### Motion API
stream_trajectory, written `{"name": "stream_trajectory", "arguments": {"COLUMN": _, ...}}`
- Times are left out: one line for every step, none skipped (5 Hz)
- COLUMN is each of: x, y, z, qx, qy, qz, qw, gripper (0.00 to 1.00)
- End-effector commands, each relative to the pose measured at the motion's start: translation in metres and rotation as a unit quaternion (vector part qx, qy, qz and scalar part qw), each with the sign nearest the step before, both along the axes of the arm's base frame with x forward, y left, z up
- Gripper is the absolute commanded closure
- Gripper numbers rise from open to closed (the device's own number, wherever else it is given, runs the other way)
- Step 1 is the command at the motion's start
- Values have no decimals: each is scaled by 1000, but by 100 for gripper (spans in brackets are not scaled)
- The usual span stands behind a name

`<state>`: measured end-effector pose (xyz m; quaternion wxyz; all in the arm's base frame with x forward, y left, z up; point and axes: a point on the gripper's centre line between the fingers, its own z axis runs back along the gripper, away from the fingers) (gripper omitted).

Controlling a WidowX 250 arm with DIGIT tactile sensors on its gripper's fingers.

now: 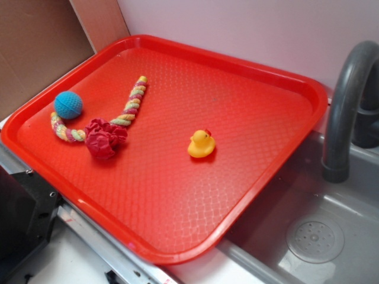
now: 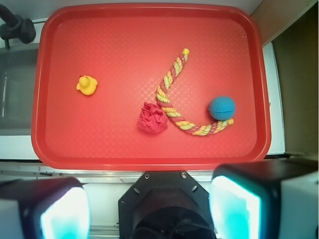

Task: Grab the blue ball.

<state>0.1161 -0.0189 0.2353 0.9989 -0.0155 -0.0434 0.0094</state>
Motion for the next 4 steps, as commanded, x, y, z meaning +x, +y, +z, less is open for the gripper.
{"name": "stream_trajectory", "arguments": {"x": 0, "y": 0, "z": 0, "qx": 0, "qy": 0, "qz": 0, "qw": 1000, "gripper": 0}}
{"name": "stream_trajectory", "arguments": {"x": 4, "y": 14, "z": -8, "qx": -6, "qy": -30, "qz": 10, "qw": 999, "gripper": 0}}
{"name": "stream_trajectory", "arguments": {"x": 12, "y": 36, "z": -22, "qx": -22, "qy": -38, "qz": -10, "qw": 999, "gripper": 0}}
{"name": "stream_trajectory", "arguments": {"x": 18, "y": 55, "z": -36, "qx": 3, "qy": -47, "qz": -11, "qw": 999, "gripper": 0}}
